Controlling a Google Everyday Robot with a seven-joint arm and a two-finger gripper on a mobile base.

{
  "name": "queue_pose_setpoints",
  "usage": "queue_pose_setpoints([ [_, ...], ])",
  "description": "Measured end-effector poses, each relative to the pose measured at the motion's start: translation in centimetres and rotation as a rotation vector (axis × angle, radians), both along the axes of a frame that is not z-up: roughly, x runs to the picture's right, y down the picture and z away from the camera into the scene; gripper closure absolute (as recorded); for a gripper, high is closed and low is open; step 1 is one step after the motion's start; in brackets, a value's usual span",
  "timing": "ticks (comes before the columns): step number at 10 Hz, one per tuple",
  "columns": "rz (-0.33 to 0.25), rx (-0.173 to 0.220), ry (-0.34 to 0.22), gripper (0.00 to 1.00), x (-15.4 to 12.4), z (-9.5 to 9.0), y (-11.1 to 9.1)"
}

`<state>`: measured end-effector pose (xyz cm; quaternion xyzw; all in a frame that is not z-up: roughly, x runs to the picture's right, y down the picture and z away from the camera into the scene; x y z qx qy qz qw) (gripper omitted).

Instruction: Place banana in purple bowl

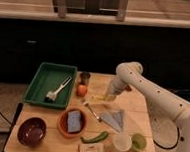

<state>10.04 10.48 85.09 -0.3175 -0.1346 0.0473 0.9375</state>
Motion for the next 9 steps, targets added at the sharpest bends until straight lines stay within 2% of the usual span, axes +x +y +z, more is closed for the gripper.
queue_pose_setpoints([
  [4,-0.055,0.004,-0.030,1.00,-1.9,-2.6,0.1],
  [7,-0.101,0.001,-0.057,1.00,-4.0,-3.1,1.1],
  [9,-0.112,0.002,-0.066,1.00,-4.3,-3.0,1.2],
])
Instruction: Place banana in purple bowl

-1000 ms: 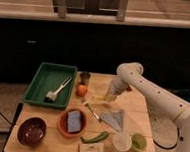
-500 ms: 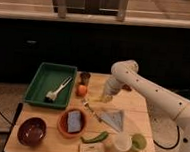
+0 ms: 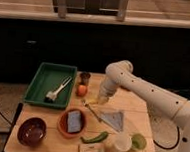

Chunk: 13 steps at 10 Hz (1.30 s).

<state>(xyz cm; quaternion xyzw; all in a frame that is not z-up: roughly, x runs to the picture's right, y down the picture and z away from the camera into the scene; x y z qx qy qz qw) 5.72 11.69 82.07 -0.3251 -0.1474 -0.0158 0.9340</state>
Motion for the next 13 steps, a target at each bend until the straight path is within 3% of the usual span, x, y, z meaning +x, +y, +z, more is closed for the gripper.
queue_pose_setpoints([
  [2,-0.012,-0.005,-0.017,0.96,0.1,-0.1,0.5],
  [4,-0.023,-0.005,-0.030,0.81,0.1,0.1,0.9],
  [5,-0.033,-0.002,-0.037,0.80,-0.3,0.2,1.0],
  [7,-0.053,0.003,-0.050,0.82,-0.2,-0.1,1.5],
  [10,-0.079,0.008,-0.072,0.97,-1.3,-0.5,1.6],
  [13,-0.098,0.013,-0.084,0.97,-1.7,-1.0,2.1],
])
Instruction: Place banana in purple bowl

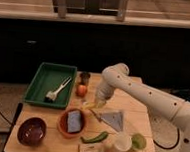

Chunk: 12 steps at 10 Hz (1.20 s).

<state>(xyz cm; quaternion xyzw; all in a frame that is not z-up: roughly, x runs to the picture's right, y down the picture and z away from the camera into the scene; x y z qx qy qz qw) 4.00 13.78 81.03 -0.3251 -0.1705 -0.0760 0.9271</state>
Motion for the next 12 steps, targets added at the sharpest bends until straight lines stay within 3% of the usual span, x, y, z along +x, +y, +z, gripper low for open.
queue_pose_setpoints([
  [3,-0.017,0.010,-0.014,0.85,-0.5,-0.2,0.1],
  [7,-0.032,0.023,-0.025,0.50,-0.6,-0.8,0.3],
  [10,-0.036,0.033,-0.035,0.45,-1.0,-1.1,0.4],
  [12,-0.037,0.040,-0.038,0.52,-1.1,-1.4,0.3],
])
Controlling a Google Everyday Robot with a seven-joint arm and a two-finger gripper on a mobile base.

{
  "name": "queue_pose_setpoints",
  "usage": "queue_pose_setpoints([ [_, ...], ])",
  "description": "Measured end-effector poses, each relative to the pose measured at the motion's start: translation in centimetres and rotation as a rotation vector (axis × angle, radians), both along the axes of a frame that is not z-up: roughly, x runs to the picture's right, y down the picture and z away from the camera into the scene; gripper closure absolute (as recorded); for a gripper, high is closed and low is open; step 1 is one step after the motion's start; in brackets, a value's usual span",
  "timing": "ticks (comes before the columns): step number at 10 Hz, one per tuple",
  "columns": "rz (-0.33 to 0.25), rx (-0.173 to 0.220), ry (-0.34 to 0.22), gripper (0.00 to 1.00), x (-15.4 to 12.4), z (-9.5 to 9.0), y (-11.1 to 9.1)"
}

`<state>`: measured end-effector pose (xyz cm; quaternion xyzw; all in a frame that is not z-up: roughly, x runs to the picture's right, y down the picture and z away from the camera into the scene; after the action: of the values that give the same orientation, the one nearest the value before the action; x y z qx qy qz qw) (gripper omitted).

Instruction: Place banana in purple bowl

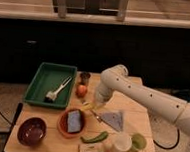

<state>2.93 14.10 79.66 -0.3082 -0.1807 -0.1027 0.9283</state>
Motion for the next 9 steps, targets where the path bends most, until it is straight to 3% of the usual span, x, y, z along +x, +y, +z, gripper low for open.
queue_pose_setpoints([
  [3,-0.003,0.007,-0.008,0.73,-0.42,-0.41,-0.01],
  [5,-0.003,0.008,-0.021,0.76,-0.39,-0.72,0.11],
  [9,0.000,0.021,-0.019,0.41,0.36,-0.52,0.05],
])
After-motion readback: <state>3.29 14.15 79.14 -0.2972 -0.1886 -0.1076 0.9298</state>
